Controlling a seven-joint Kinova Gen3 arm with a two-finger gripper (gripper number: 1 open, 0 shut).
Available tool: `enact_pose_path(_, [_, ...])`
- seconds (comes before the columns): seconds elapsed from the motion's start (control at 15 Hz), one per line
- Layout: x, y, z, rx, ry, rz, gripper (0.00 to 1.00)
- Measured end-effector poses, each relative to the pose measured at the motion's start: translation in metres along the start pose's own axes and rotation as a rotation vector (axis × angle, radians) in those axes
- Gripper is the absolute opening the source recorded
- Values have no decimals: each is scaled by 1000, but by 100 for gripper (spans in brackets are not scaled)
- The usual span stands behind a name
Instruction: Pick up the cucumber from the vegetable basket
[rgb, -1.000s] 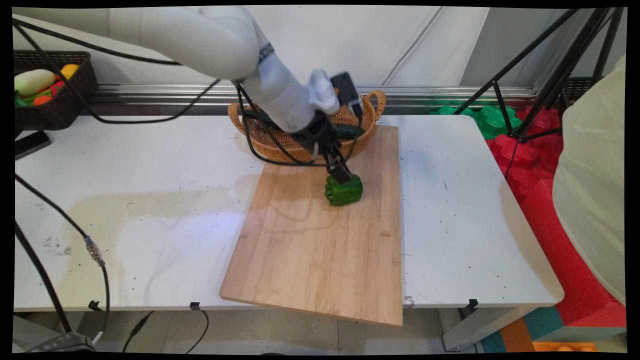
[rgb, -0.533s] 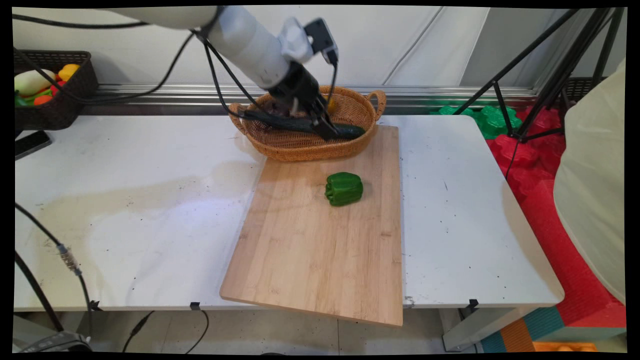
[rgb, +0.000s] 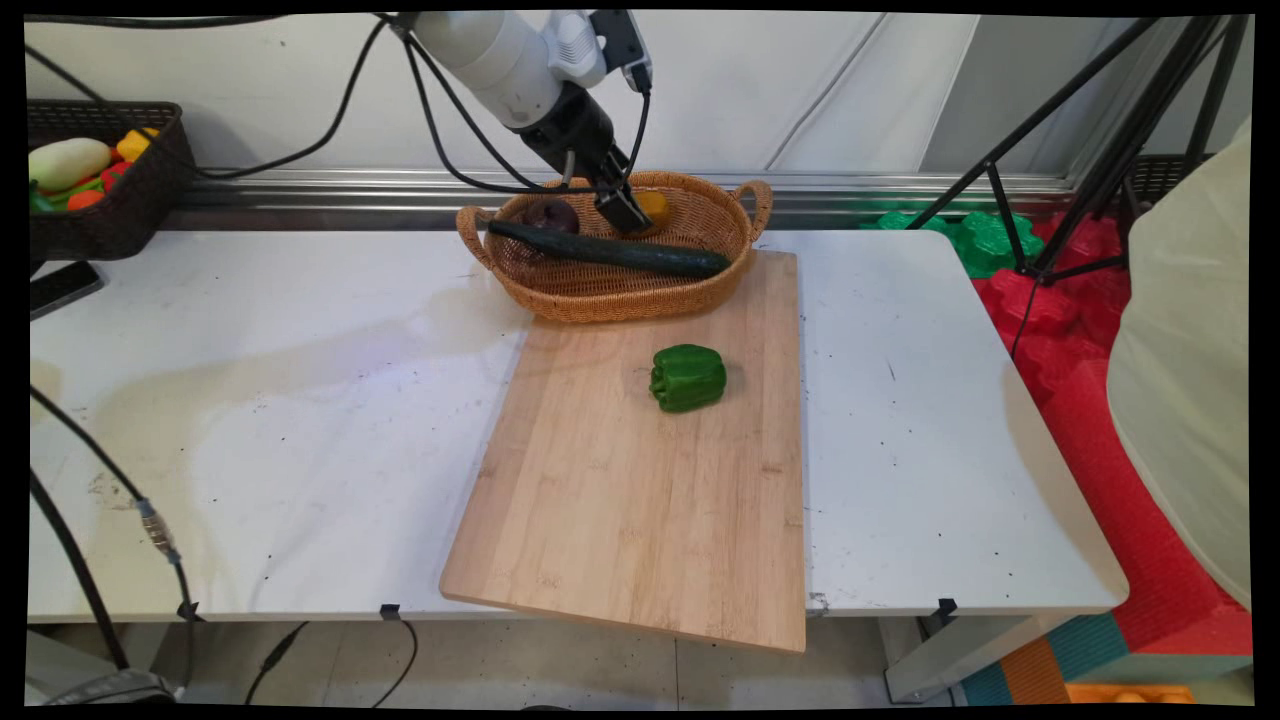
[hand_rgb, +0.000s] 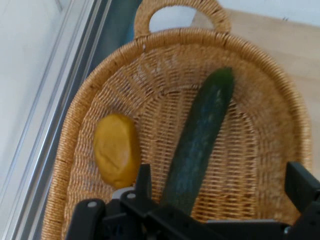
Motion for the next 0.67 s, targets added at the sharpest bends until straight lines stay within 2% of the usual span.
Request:
enact_pose_path(0.2, [-1,-9,18,-7,-31,21,100])
enact_pose_path(0.67, [-8,-24,84,-56,-128,68,100])
